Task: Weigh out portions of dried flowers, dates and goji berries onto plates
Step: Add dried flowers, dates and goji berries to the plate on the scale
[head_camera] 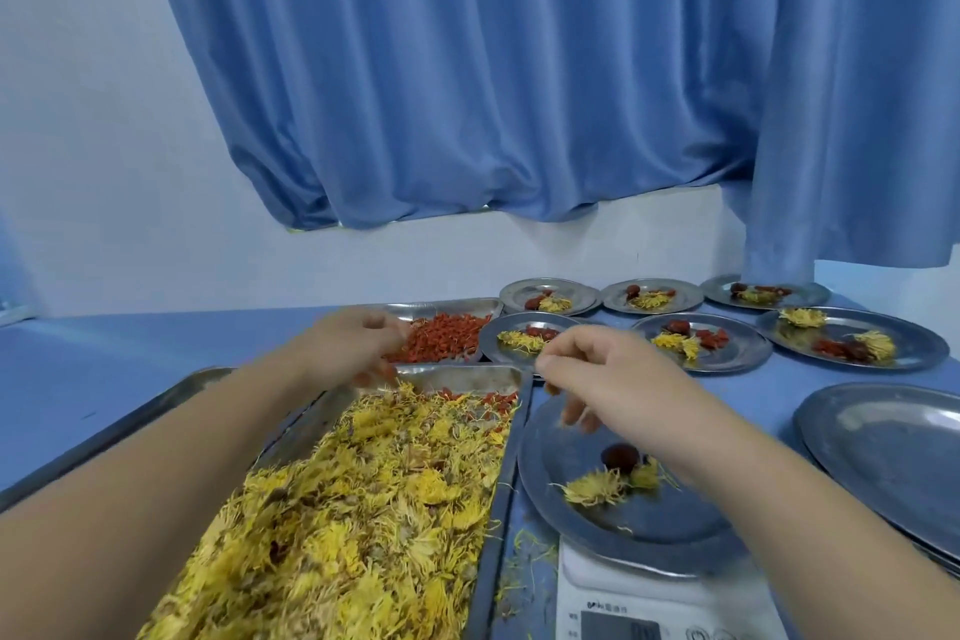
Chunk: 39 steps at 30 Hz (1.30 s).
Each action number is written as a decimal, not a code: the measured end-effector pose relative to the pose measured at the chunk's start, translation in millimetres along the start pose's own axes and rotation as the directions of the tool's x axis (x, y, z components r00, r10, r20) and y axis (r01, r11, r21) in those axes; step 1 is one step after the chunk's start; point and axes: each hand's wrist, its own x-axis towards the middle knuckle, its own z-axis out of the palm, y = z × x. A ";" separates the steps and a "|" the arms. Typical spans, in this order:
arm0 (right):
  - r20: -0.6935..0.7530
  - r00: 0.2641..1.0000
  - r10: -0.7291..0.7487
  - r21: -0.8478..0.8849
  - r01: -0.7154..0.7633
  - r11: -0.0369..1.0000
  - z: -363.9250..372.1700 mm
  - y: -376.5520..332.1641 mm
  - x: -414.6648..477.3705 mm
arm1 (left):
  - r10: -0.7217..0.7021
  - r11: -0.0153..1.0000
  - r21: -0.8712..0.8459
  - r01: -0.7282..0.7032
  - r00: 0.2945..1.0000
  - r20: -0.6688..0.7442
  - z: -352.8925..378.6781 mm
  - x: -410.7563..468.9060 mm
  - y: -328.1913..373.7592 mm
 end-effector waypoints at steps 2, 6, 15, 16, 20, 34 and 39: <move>0.052 0.999 -0.008 -0.061 0.011 0.998 -8.1 0.1 17.5 | -0.022 1.000 0.010 0.023 0.998 -0.064 -8.1 19.3 -11.7; 0.097 0.995 -0.014 -0.215 0.035 0.976 -18.0 13.6 47.7 | -0.030 0.999 0.034 0.034 0.993 -0.116 -8.4 55.8 -28.9; 0.024 0.999 -0.038 -0.295 0.044 0.954 -29.3 63.2 69.8 | -0.035 0.999 -0.020 0.035 0.999 -0.012 28.3 134.8 -31.7; 0.030 0.998 -0.047 -0.279 0.054 0.959 -30.4 65.3 71.5 | -0.039 0.998 -0.053 0.038 0.999 -0.002 33.7 143.4 -31.7; 0.007 1.000 -0.029 -0.142 0.030 0.989 -33.8 70.7 79.0 | -0.018 0.996 0.088 0.014 0.999 0.044 52.2 173.1 -33.4; -0.122 0.993 -0.006 0.004 0.006 1.000 -50.3 66.9 83.8 | -0.212 0.793 0.598 0.116 0.973 0.092 79.9 248.2 -75.8; -0.118 0.993 -0.005 0.004 0.006 1.000 -49.1 68.8 85.3 | -0.257 0.780 0.617 0.102 0.952 0.167 86.0 253.9 -80.3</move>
